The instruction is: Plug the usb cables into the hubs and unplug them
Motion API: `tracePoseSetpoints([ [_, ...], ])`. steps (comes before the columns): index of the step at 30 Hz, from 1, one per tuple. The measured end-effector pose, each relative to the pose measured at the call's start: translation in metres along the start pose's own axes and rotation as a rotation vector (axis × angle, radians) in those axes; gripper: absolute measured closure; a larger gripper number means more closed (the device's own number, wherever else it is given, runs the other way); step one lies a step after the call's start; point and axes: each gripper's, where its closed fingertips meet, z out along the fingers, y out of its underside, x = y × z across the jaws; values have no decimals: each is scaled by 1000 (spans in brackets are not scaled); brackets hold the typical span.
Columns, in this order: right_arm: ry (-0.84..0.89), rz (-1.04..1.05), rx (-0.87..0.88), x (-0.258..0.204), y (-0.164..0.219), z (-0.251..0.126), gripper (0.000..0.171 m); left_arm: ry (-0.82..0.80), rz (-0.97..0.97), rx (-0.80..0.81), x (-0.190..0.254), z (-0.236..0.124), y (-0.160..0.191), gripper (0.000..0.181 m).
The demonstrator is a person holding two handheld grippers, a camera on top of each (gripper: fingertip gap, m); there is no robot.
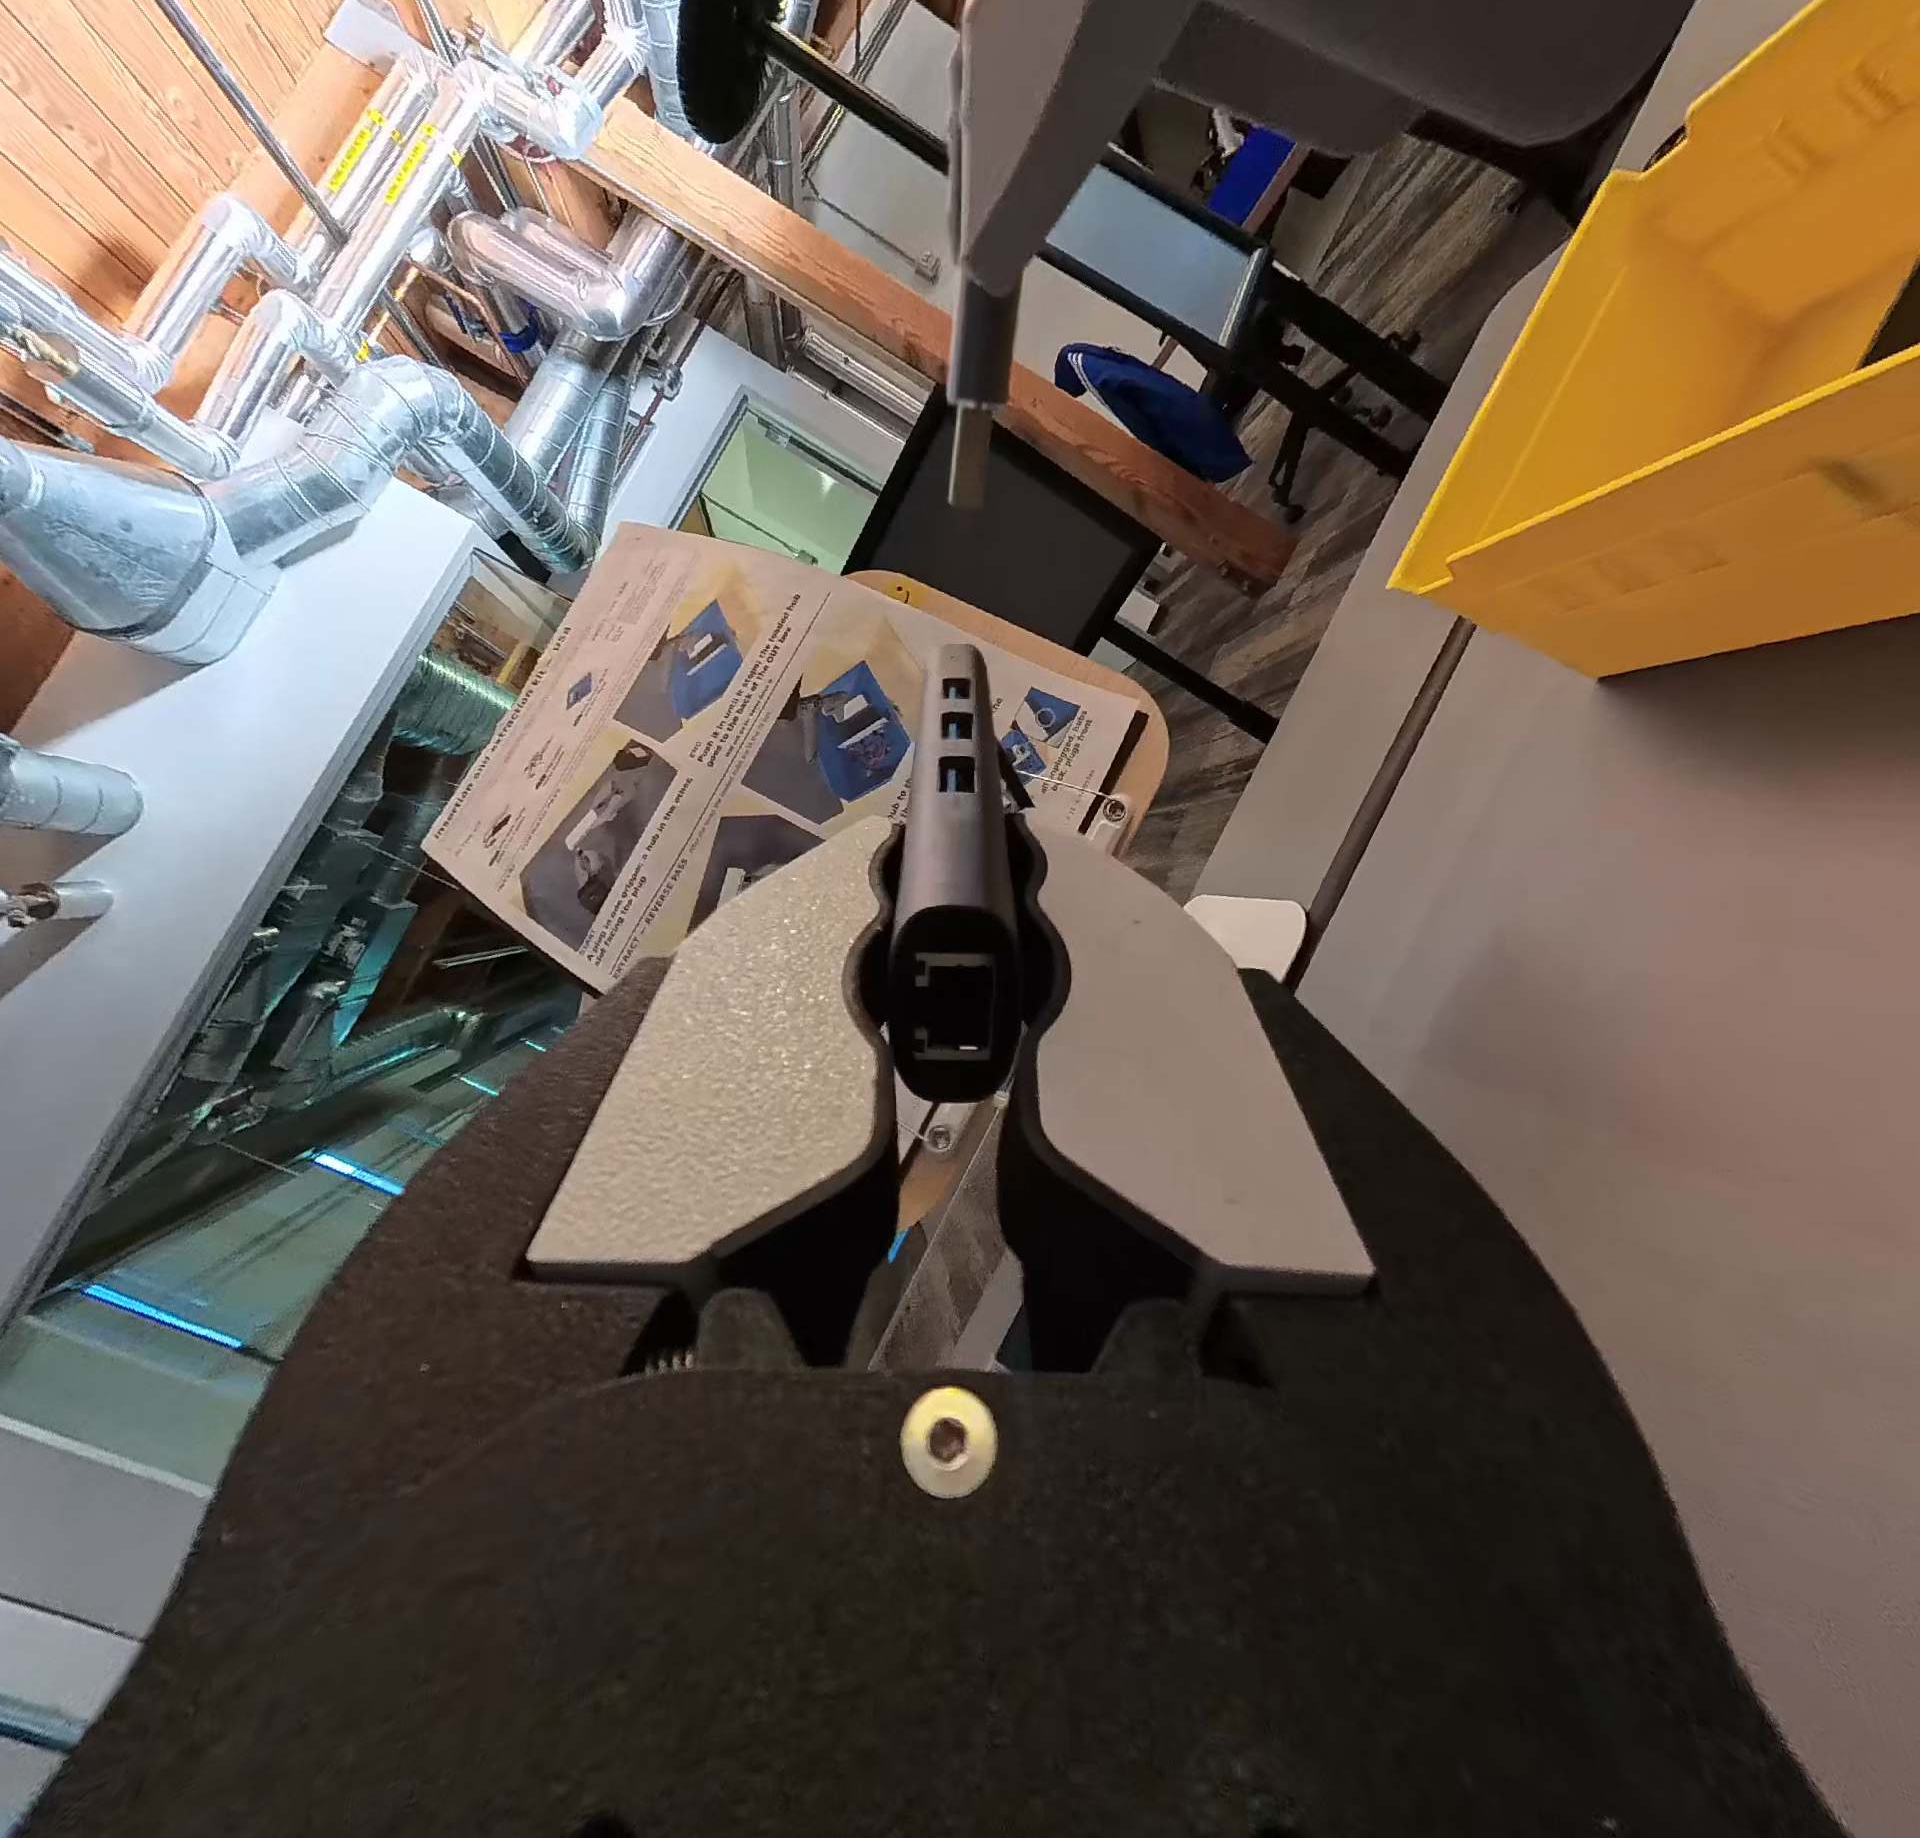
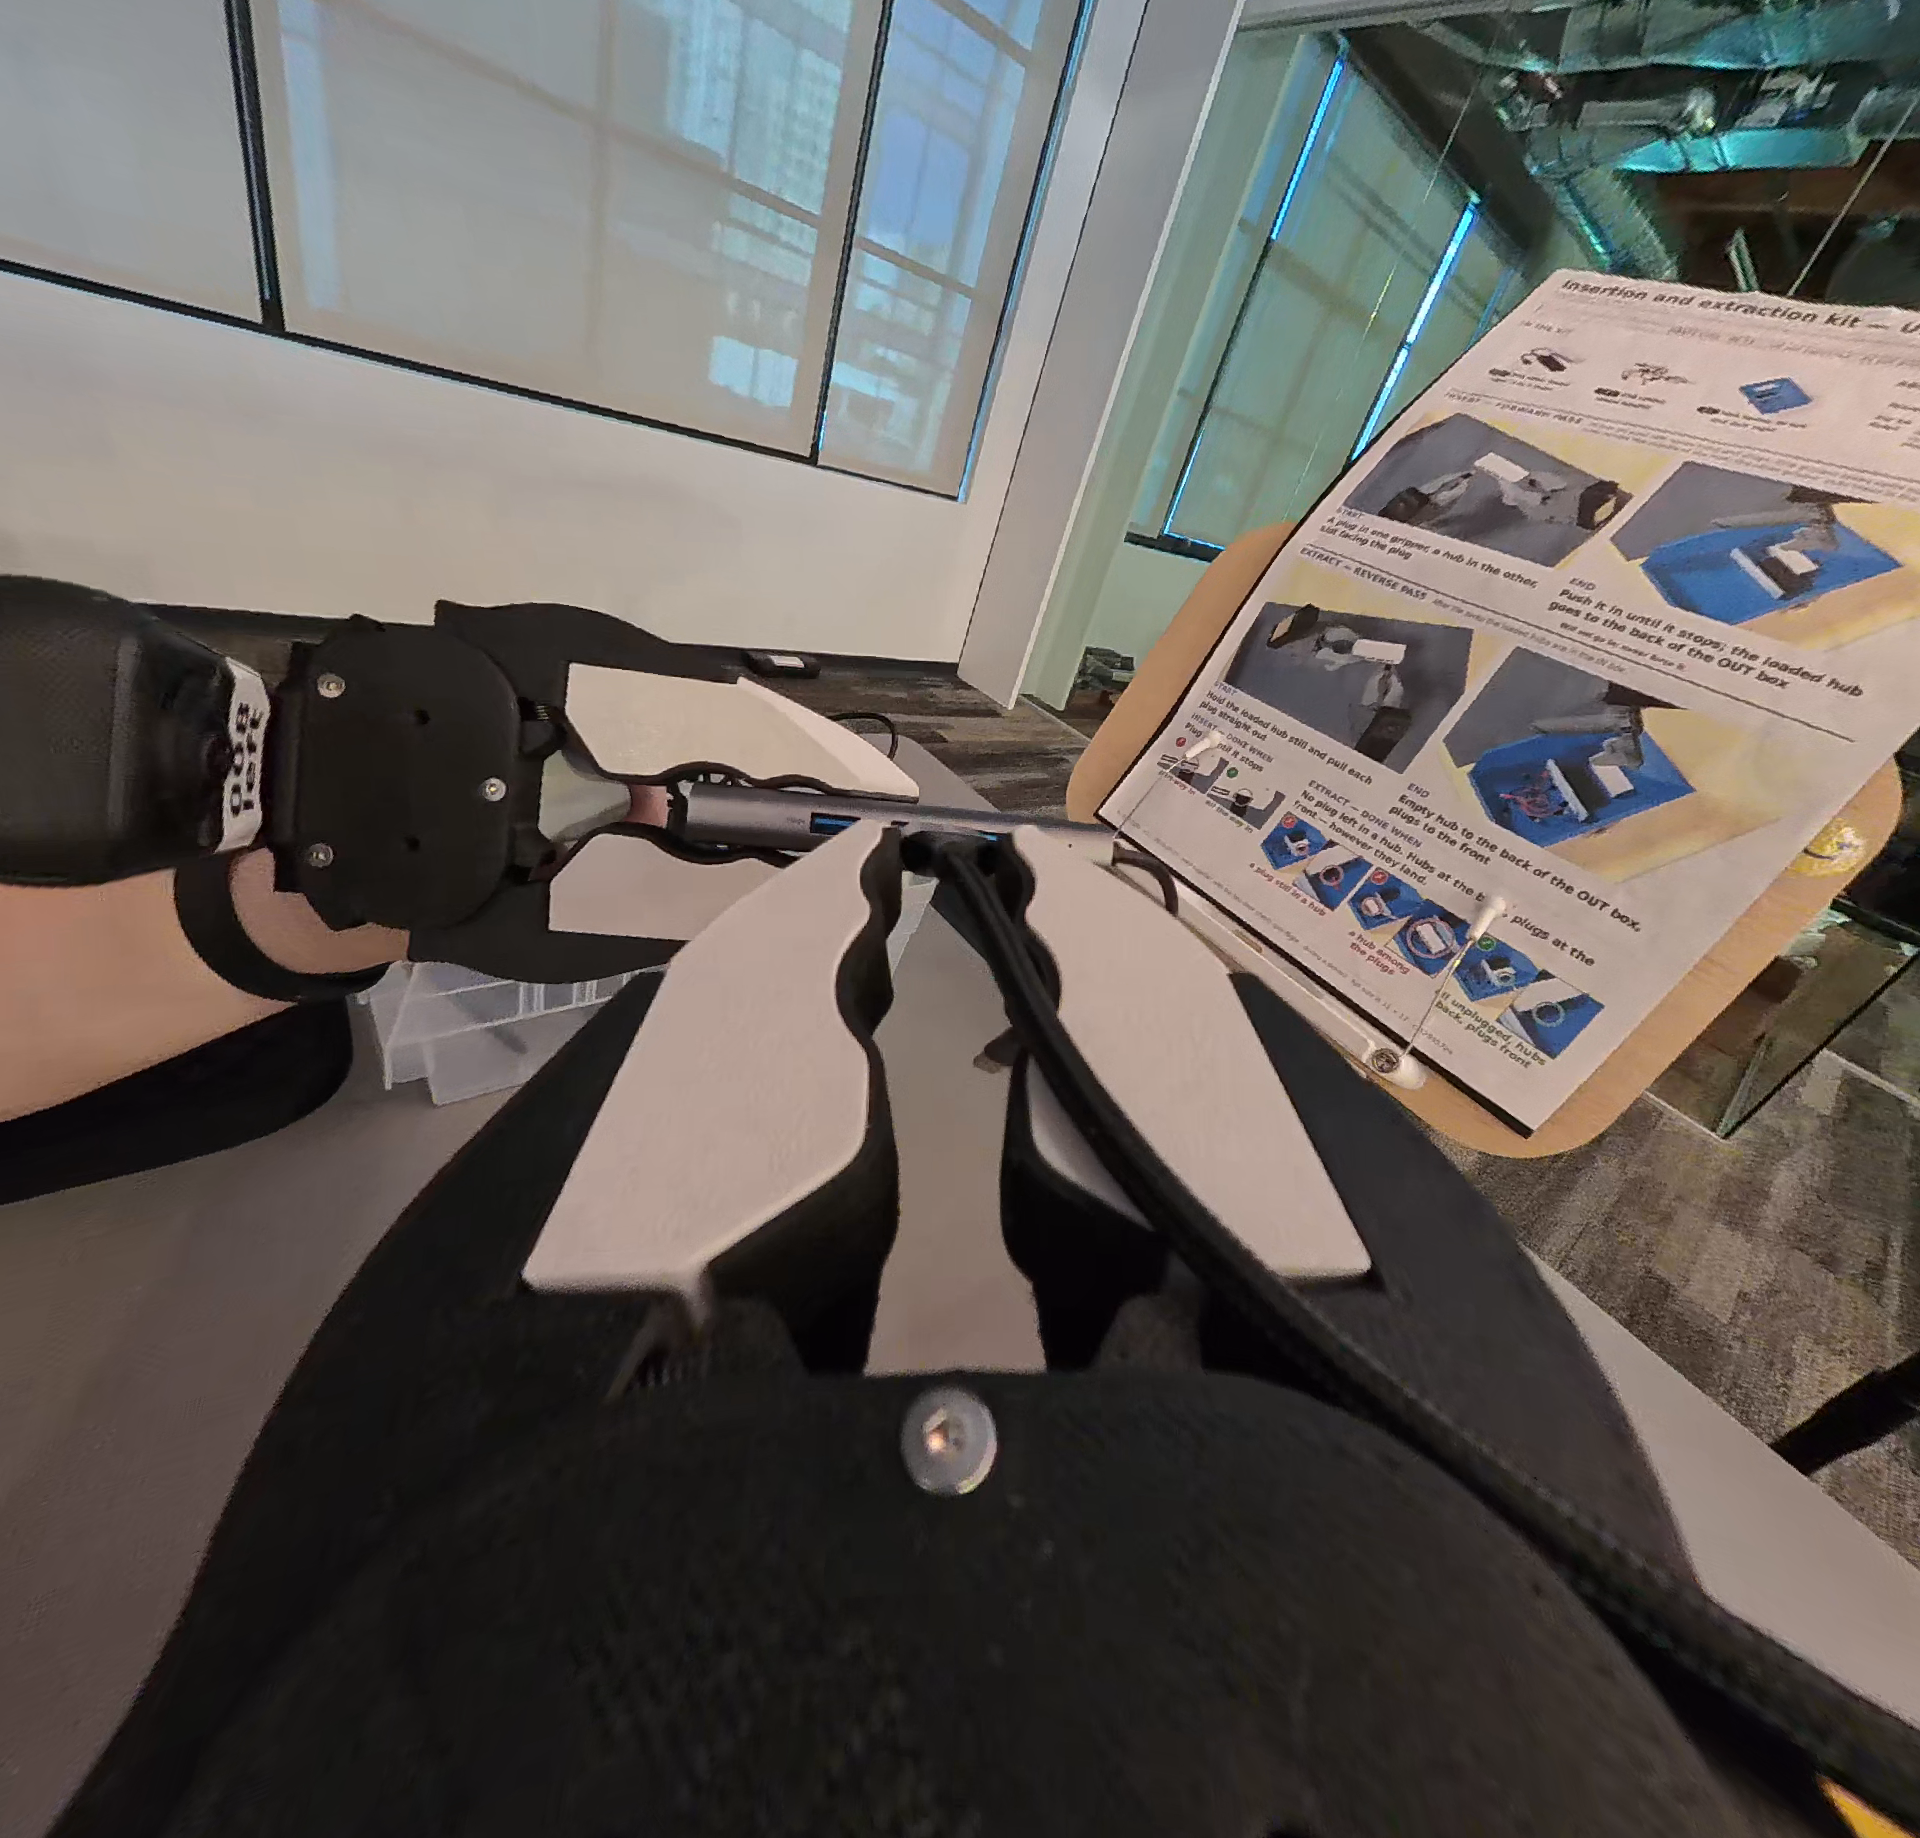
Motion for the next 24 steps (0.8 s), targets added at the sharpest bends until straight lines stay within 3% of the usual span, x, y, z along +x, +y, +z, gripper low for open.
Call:
tracePoseSetpoints([
  [24, -42, 50, -28, -9, 16, 13, 153, 22, 29, 36, 9, -4, -17, 165],
])
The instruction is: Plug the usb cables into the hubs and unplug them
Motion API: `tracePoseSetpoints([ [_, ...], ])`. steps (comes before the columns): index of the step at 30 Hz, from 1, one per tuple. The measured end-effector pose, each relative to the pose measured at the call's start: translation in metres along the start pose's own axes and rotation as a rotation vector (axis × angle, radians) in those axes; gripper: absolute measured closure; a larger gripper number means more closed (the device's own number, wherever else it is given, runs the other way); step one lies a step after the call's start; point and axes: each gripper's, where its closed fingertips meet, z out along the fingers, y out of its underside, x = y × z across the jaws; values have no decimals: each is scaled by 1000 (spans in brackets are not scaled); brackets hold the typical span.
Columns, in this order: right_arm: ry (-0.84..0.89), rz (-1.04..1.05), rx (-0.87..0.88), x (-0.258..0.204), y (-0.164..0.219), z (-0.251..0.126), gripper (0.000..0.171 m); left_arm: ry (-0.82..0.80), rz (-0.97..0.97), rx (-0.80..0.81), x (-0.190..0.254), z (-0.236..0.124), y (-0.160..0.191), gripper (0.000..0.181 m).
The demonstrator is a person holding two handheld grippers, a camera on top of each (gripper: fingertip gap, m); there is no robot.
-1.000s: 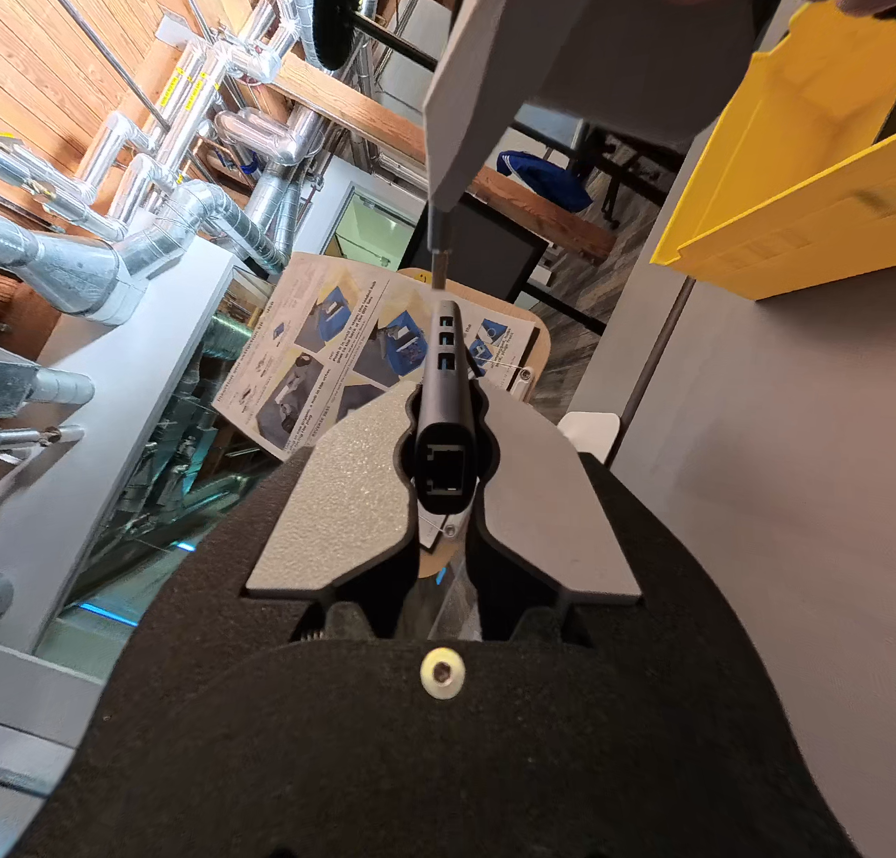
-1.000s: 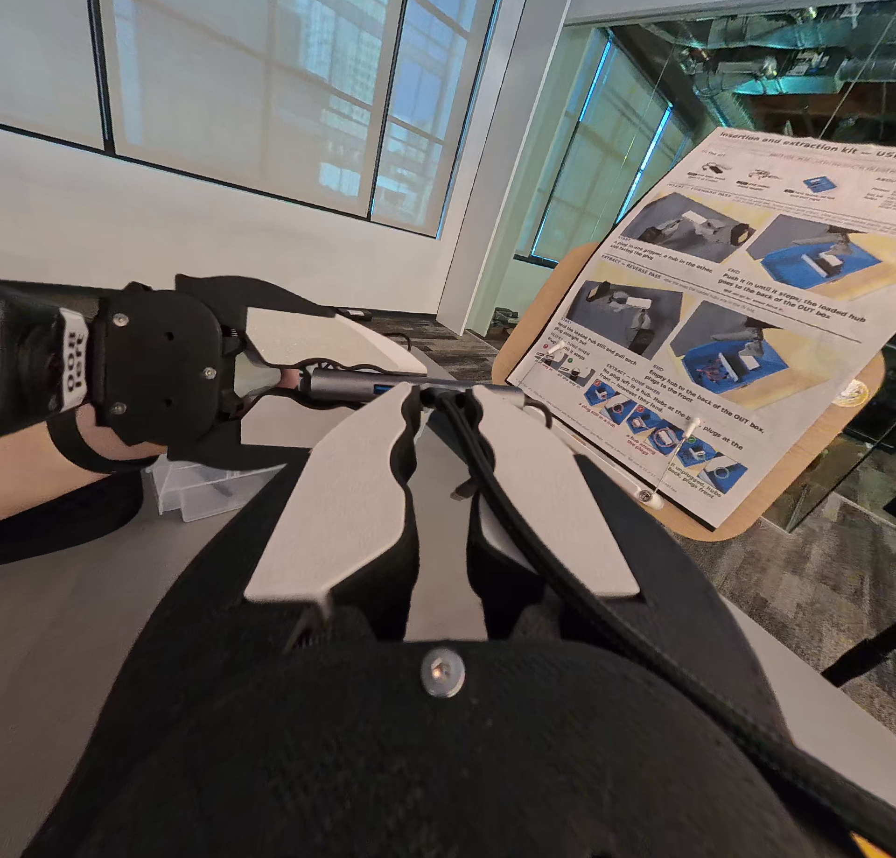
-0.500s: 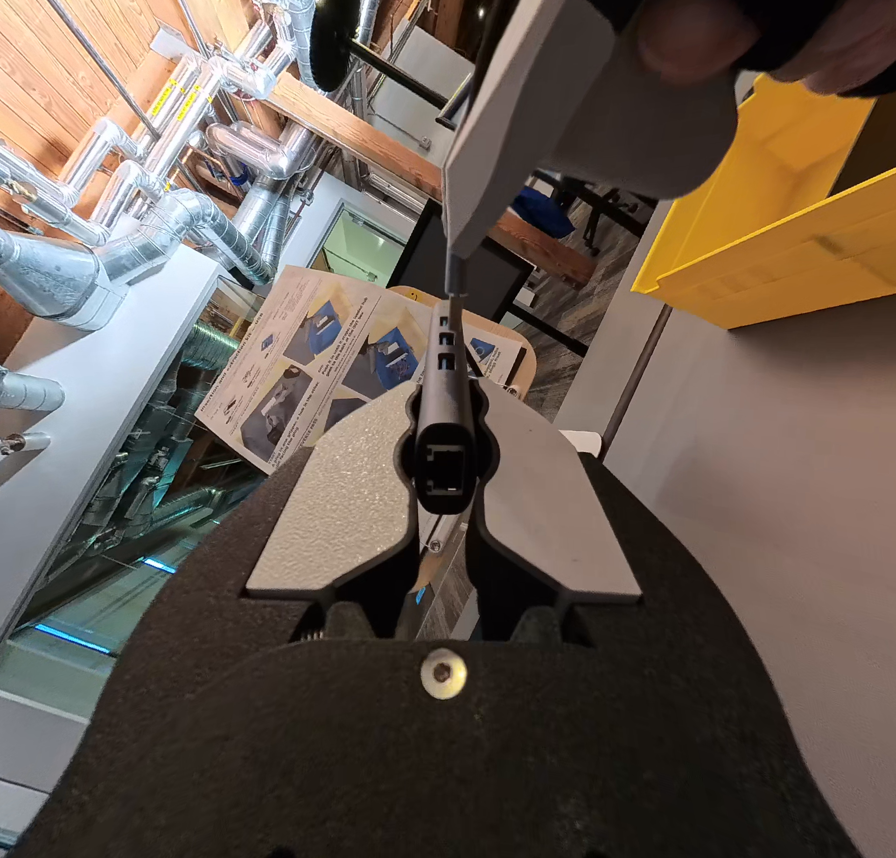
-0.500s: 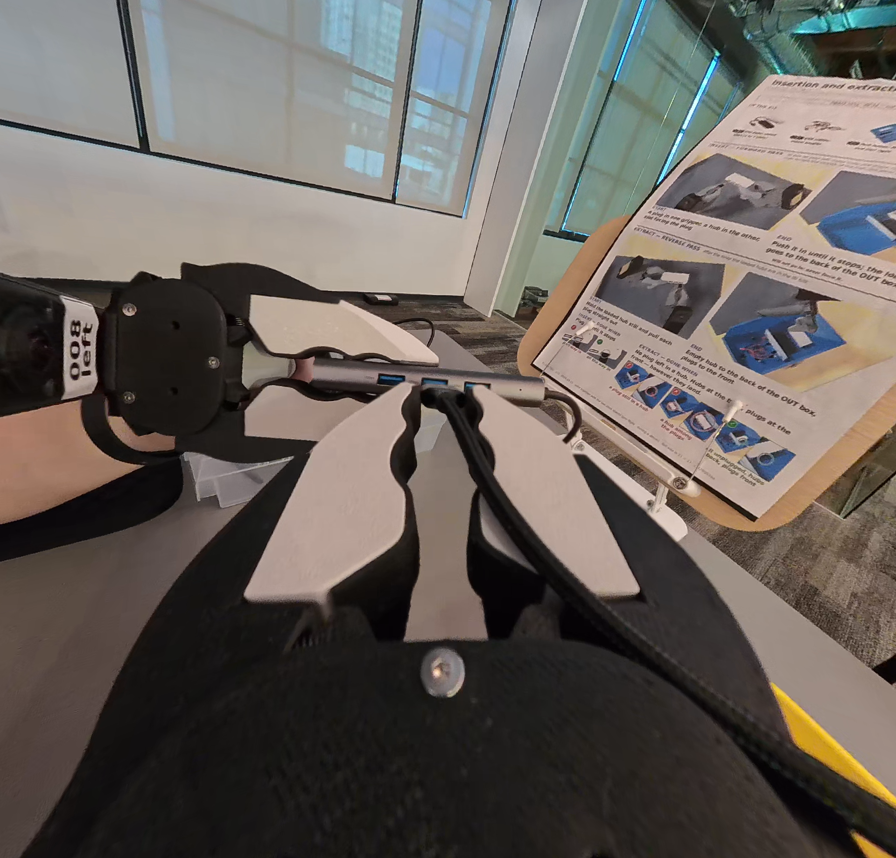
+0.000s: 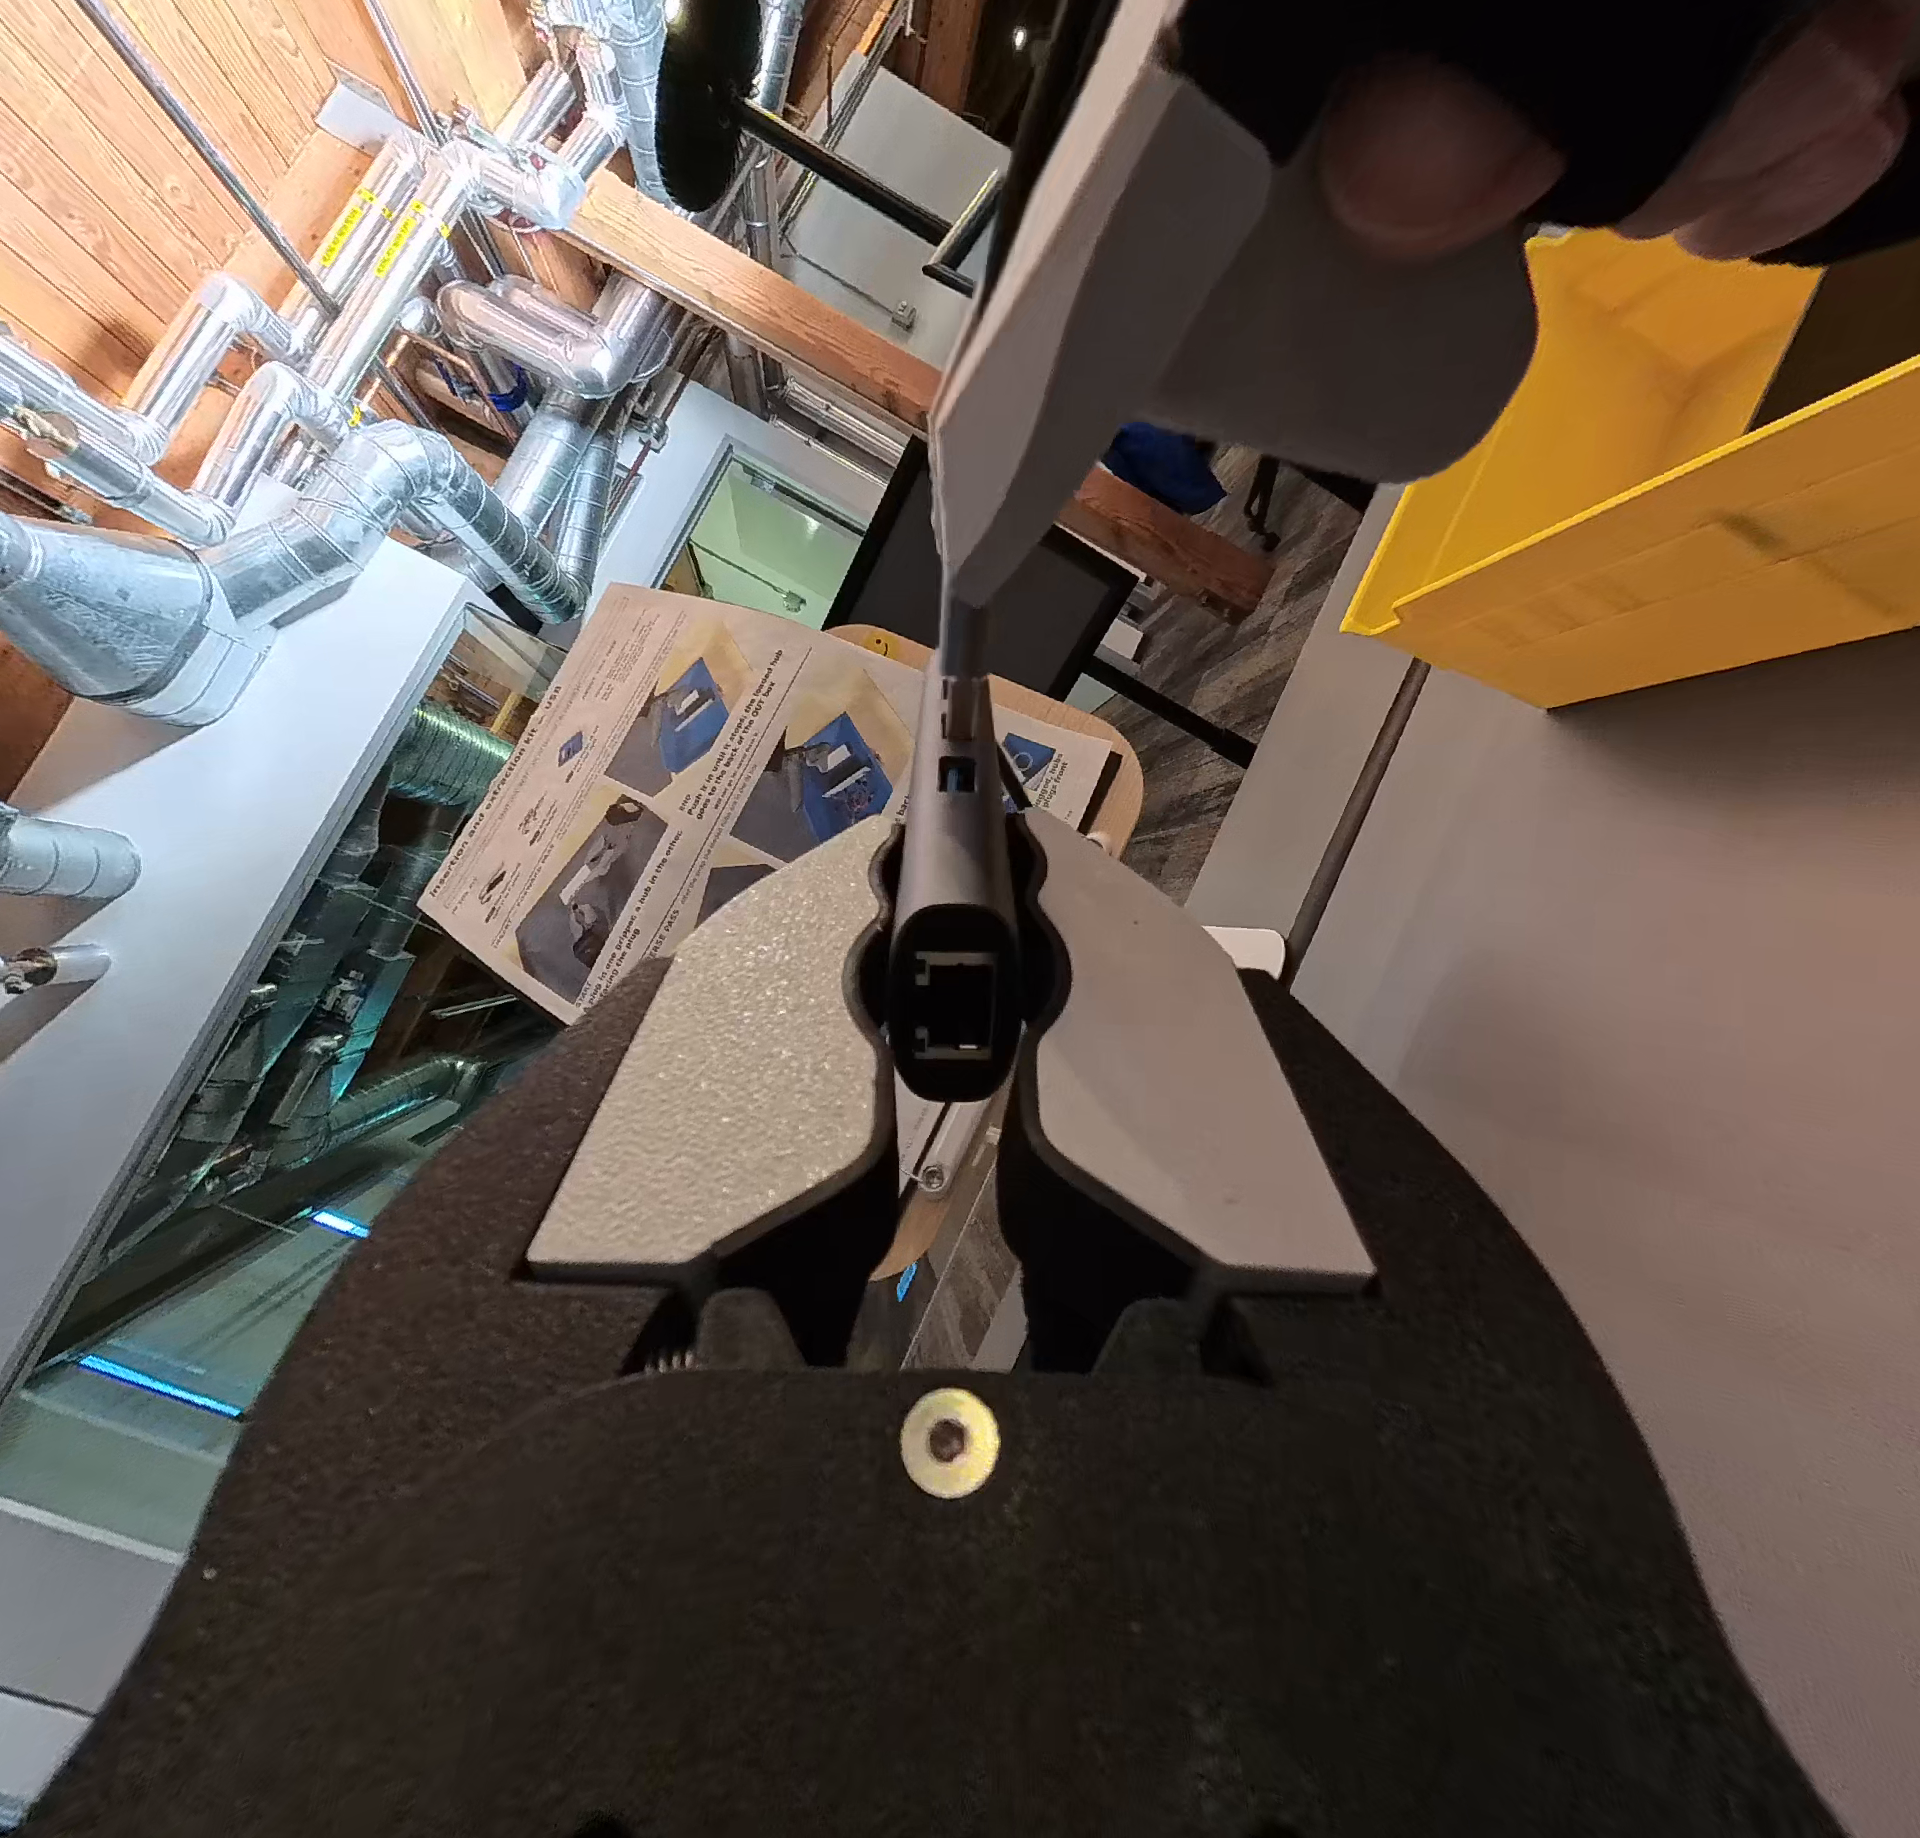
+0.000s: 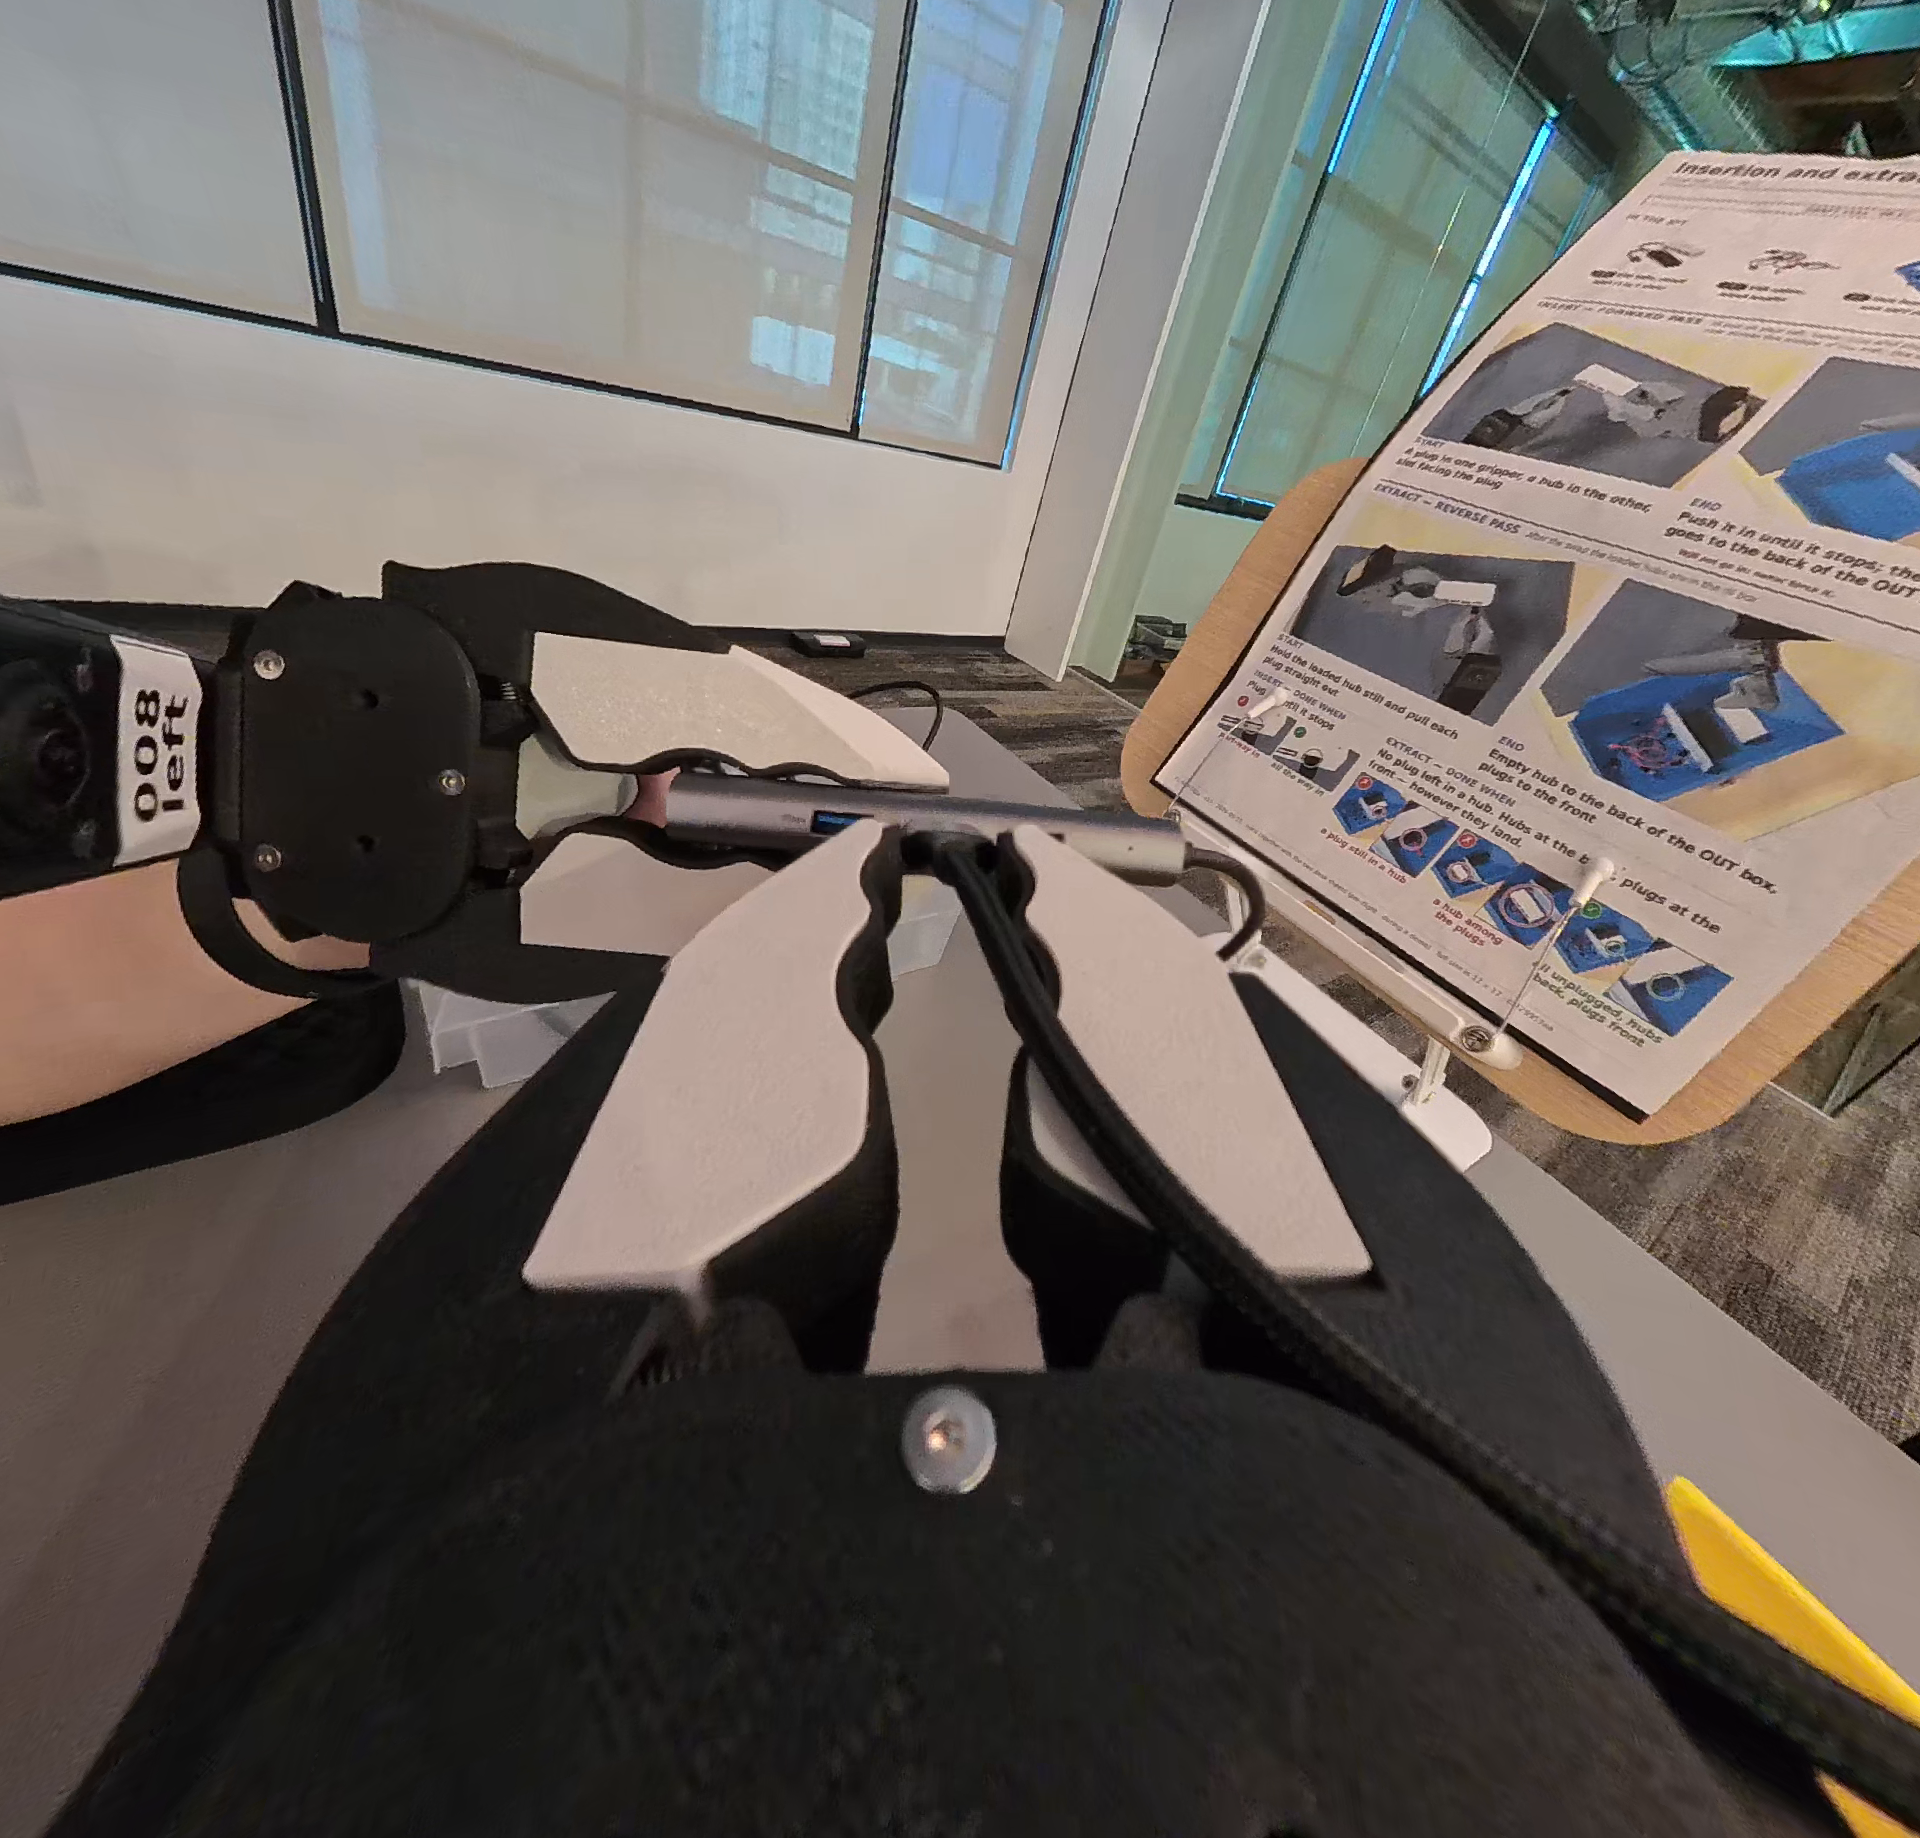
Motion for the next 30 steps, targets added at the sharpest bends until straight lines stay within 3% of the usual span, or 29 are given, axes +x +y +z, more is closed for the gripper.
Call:
tracePoseSetpoints([
  [17, -46, 1, 31, -10, -12, -6, 153, -14, -15, 85, -7, -11, -15, 165],
  [30, -235, 202, 53, -11, -16, -15, 153, 23, -69, 184, -2, -18, -32, 165],
])
